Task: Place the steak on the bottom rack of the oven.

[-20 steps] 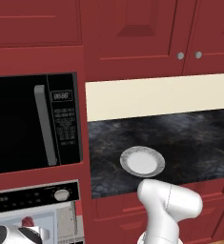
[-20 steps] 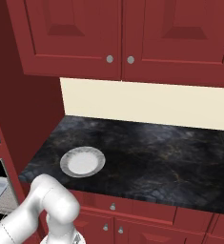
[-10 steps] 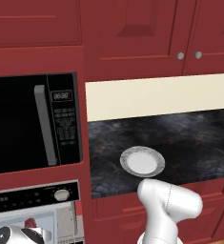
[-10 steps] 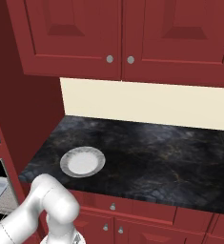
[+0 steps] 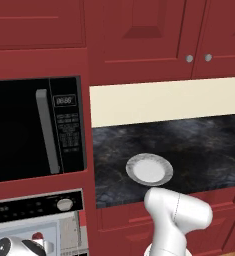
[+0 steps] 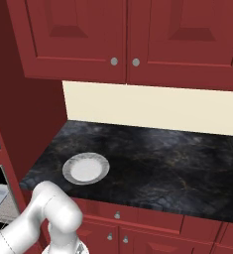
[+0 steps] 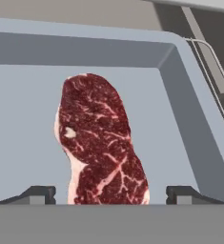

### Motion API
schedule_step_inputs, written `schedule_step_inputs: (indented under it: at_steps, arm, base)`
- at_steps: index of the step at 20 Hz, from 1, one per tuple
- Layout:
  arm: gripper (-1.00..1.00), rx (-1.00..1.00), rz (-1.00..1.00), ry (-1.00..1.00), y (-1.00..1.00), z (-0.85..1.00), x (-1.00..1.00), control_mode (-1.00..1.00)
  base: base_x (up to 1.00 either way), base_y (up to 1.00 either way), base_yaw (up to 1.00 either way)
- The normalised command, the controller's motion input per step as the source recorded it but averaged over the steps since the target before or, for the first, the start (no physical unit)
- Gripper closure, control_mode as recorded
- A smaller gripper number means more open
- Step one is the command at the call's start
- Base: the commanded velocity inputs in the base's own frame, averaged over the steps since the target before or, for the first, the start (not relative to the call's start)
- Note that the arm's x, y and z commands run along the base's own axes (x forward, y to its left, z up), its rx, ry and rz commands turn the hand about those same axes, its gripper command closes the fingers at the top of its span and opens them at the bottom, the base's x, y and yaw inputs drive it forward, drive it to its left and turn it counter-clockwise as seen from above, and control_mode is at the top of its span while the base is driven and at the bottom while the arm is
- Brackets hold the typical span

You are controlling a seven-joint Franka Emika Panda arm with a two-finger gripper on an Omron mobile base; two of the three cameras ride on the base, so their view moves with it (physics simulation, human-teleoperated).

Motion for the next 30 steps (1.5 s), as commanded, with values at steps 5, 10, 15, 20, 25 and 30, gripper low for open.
schedule_step_inputs:
  at_steps: [5, 10, 15, 20, 25, 30]
  arm:
    - [-1.0, -0.09, 0.0, 0.0, 0.2, 0.16, -0.11, -1.0]
    - [-1.0, -0.07, 0.0, 0.0, 0.23, 0.56, -0.53, -1.0]
    - [-1.0, 0.0, 0.0, 0.0, 0.08, 0.49, -0.8, -1.0]
    - [-1.0, 0.22, -0.04, -0.01, -0.77, 0.24, -1.0, -1.0]
    - [-1.0, 0.29, 0.0, -0.03, -0.86, 0.85, -0.87, -1.0]
    - [-1.0, 0.35, 0.0, -0.07, -0.59, 0.97, -0.56, -1.0]
  base:
    - [0.0, 0.0, 0.0]
    - [0.0, 0.0, 0.0]
    - [0.0, 0.0, 0.0]
    - [0.0, 0.0, 0.0]
    - [0.0, 0.0, 0.0]
    - [0.0, 0.0, 0.0]
